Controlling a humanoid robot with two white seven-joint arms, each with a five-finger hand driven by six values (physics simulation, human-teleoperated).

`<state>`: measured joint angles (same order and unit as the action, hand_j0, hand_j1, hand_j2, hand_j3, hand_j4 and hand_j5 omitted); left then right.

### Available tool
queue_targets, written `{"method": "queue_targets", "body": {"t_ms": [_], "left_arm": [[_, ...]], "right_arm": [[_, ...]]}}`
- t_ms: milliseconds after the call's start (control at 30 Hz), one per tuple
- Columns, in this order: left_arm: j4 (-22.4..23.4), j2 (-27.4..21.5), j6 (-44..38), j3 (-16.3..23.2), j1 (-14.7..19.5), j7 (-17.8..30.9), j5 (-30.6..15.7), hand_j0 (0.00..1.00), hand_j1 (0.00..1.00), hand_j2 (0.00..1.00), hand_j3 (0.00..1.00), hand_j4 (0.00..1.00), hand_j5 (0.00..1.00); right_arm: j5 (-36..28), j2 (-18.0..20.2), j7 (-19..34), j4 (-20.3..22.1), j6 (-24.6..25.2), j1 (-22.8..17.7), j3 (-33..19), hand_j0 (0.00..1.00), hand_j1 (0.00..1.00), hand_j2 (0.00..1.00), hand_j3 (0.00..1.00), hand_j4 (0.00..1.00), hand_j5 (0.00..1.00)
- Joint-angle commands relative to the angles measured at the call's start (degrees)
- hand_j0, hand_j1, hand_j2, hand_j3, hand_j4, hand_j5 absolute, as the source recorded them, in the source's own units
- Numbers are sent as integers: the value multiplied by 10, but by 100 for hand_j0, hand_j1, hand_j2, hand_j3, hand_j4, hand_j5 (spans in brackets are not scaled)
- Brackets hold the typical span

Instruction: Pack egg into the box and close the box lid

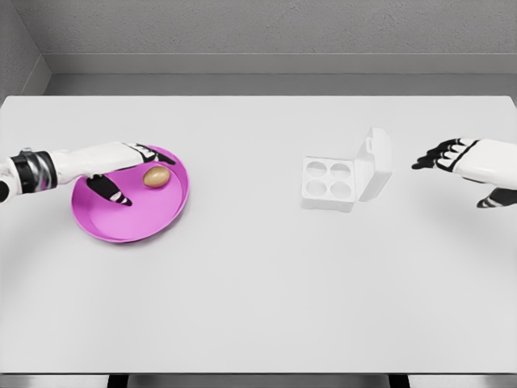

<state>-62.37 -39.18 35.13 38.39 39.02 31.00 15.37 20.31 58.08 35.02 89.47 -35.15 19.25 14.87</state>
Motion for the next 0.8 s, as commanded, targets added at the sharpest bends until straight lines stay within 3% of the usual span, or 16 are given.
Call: {"method": "queue_targets", "body": {"t_ms": [0, 233, 300, 767], "left_arm": [[1, 8, -1, 2, 0, 1, 4, 92, 92, 92, 92, 92, 92], [4, 14, -1, 2, 3, 7, 12, 88, 88, 88, 88, 88, 88], [6, 14, -1, 2, 4, 7, 12, 83, 83, 83, 83, 83, 83], [8, 7, -1, 0, 13, 6, 10, 83, 83, 83, 83, 83, 83]], "right_arm": [[-3, 0, 0, 1, 2, -1, 7, 100, 100, 100, 100, 100, 100], [-4, 1, 0, 1, 2, 0, 10, 100, 100, 100, 100, 100, 100], [-3, 1, 0, 1, 2, 1, 10, 100, 100, 100, 100, 100, 100], [-4, 1, 0, 10, 2, 1, 10, 100, 100, 100, 100, 100, 100]]}}
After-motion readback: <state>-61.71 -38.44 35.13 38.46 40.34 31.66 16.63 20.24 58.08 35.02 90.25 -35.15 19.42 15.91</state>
